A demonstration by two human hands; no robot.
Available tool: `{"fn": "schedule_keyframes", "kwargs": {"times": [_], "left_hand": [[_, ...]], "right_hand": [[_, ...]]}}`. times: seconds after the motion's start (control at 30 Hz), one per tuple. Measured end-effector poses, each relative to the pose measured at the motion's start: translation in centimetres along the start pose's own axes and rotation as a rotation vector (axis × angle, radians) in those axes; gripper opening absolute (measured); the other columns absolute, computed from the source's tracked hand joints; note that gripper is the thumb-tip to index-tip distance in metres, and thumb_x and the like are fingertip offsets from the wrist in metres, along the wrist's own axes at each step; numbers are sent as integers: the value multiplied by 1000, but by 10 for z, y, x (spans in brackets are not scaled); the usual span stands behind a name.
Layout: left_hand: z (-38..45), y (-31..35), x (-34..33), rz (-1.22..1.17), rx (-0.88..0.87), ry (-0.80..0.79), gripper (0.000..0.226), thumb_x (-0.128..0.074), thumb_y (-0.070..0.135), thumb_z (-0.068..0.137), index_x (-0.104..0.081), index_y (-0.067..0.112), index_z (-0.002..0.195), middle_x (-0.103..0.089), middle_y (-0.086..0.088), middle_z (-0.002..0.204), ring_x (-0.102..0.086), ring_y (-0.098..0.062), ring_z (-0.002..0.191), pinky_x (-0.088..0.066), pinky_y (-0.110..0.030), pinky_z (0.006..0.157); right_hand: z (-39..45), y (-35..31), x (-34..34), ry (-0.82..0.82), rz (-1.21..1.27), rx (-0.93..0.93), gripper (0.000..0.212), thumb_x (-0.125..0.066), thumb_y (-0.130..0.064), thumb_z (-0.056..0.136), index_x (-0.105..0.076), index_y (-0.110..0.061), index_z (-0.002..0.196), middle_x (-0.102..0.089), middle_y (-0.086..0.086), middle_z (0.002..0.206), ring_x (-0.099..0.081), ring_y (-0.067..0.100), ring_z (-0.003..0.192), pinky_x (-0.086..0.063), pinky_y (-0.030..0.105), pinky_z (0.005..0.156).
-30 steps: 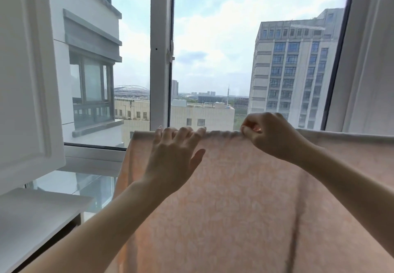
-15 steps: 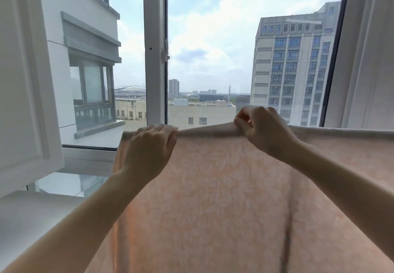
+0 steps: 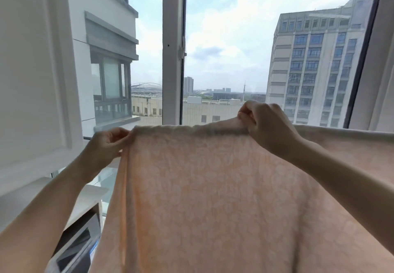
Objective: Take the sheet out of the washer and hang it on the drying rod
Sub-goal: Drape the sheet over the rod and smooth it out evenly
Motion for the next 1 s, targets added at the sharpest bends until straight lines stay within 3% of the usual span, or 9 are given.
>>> {"fn": "schedule_keyframes", "kwargs": {"times": [0.07,0.2,0.37,0.5,0.63,0.77,0.9,1.0], "left_hand": [[3,-2,15,17,-11,69,20,-69,30,83,-71,10,87,-70,-1,79,-65,-14,77,-53,-34,75],[1,0,45,107,-119,431,8,-67,20,89,-69,14,84,-67,-2,83,-61,-16,81,-50,-36,78],[-1,-12,36,426,-26,322,10,-67,14,87,-68,14,77,-67,0,76,-63,-22,79,-40,-28,70],[-18,6,42,449,-213,622,7,-59,9,91,-61,6,86,-64,-6,80,-58,-22,74,-38,-26,71],[-10,-3,27,524,-151,487,12,-56,15,95,-63,8,102,-62,-9,106,-64,-29,90,-43,-31,78],[-26,31,-31,734,-481,285,33,-44,29,101,-57,12,127,-60,-7,129,-58,-24,116,-47,-40,98],[-28,50,-65,890,-566,245,39,-44,32,99,-60,11,127,-61,-7,132,-53,-25,126,-28,-42,115],[-28,58,-83,929,-572,198,42,-41,36,99,-61,10,126,-66,-7,124,-59,-26,117,-30,-42,114]], "right_hand": [[0,-2,-3,-5,-21,3,13,-55,-20,95,-65,-12,94,-69,2,79,-64,19,71,-56,41,70],[5,-16,0,45,37,14,12,-56,-18,95,-67,-12,94,-70,2,80,-63,19,72,-55,39,70],[3,-28,-19,-31,39,46,12,-57,-18,95,-66,-11,95,-68,-1,77,-62,13,66,-56,38,67],[9,-31,-10,51,68,28,12,-56,-19,96,-67,-14,96,-69,-1,80,-63,15,70,-54,34,67],[3,-30,-21,-22,34,49,11,-58,-20,95,-66,-13,94,-68,-2,77,-63,14,65,-57,39,66],[-1,-28,-20,-27,23,53,13,-58,-22,95,-65,-11,94,-66,-3,72,-61,11,58,-57,38,61],[-1,-29,-14,-38,9,66,13,-57,-21,96,-65,-11,95,-66,-2,74,-61,13,62,-57,37,64],[-5,-27,-10,-62,-12,84,14,-56,-22,97,-64,-10,96,-66,-1,75,-61,11,61,-57,34,64]]}}
Point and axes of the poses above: each hand's wrist, its own z-axis towards the middle knuckle, its own x-axis out of the back of the hand, y = z × x, the point moved 7 cm from there along z, towards the middle knuckle
